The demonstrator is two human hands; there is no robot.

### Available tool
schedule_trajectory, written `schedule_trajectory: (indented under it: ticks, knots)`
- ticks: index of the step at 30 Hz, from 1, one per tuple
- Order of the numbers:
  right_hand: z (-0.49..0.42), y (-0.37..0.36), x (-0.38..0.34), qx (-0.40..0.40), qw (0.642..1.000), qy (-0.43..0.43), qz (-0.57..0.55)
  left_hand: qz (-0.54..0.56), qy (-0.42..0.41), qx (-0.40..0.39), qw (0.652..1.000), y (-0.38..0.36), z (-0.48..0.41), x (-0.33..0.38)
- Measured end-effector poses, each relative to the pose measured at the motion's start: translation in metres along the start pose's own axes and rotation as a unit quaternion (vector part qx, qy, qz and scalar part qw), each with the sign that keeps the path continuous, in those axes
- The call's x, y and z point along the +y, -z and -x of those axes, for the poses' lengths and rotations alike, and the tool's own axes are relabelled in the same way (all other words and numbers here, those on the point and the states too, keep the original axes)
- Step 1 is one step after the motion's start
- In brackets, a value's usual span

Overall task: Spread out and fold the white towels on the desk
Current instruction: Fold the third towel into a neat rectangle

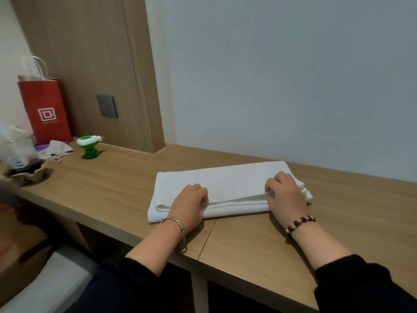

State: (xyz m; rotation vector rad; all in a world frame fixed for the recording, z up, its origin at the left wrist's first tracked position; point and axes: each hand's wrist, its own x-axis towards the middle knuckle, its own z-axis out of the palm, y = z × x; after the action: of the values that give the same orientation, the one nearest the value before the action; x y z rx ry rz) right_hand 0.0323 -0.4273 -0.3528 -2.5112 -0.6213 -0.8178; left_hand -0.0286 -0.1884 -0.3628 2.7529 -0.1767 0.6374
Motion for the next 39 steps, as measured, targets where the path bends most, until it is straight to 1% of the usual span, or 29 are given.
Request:
schedule_trajectory:
  ticks: [1, 2, 3, 5, 7, 11, 15, 17, 20, 22, 25, 28, 32, 34, 36, 39]
  knots:
    - [0.001, 0.002, -0.001, 0.017, 1.000, 0.006, -0.005, 0.003, 0.006, -0.001, 1.000, 0.000, 0.000, 0.001]
    - [0.002, 0.003, -0.002, 0.010, 1.000, 0.008, 0.002, 0.005, 0.010, -0.001, 1.000, -0.001, 0.001, 0.001]
    - [0.003, 0.003, -0.002, -0.016, 1.000, 0.005, 0.017, 0.007, 0.012, -0.001, 1.000, -0.001, 0.002, 0.000]
    - [0.004, 0.000, 0.002, -0.095, 0.995, -0.011, 0.042, 0.003, 0.015, -0.001, 1.000, -0.002, 0.002, 0.000]
    - [0.005, 0.000, 0.006, -0.133, 0.990, -0.020, 0.048, 0.003, 0.015, 0.001, 1.000, -0.001, 0.001, 0.000]
    - [0.008, 0.000, 0.002, -0.124, 0.992, -0.003, 0.010, 0.003, 0.014, -0.001, 1.000, -0.002, 0.002, 0.001]
    - [0.005, -0.007, -0.008, -0.168, 0.985, -0.010, -0.046, 0.005, 0.010, -0.007, 1.000, 0.000, 0.002, 0.000]
    - [0.002, -0.011, -0.013, -0.167, 0.984, -0.025, -0.048, 0.031, 0.019, -0.013, 0.999, 0.003, 0.001, -0.002]
    - [-0.002, -0.015, -0.020, -0.167, 0.985, -0.044, -0.027, 0.129, 0.058, -0.026, 0.990, 0.014, -0.002, -0.005]
    - [-0.002, -0.017, -0.023, -0.162, 0.985, -0.056, -0.018, 0.170, 0.069, -0.035, 0.982, 0.022, -0.004, -0.006]
    - [-0.001, -0.017, -0.024, -0.156, 0.986, -0.062, -0.013, 0.160, 0.047, -0.046, 0.985, 0.025, -0.002, -0.007]
    - [-0.001, -0.015, -0.024, -0.152, 0.987, -0.055, -0.005, 0.112, -0.012, -0.050, 0.992, 0.020, 0.005, -0.008]
    - [0.002, -0.011, -0.019, -0.128, 0.992, 0.000, 0.006, 0.081, -0.048, -0.033, 0.995, 0.014, 0.008, -0.011]
    - [0.002, -0.007, -0.017, -0.148, 0.989, 0.022, 0.009, 0.073, -0.056, -0.025, 0.995, 0.013, 0.008, -0.010]
    - [0.001, -0.005, -0.017, -0.167, 0.986, 0.024, 0.015, 0.064, -0.060, -0.025, 0.996, 0.014, 0.008, -0.009]
    - [0.002, -0.005, -0.022, -0.169, 0.985, 0.023, 0.039, 0.048, -0.080, -0.027, 0.995, 0.017, 0.007, -0.011]
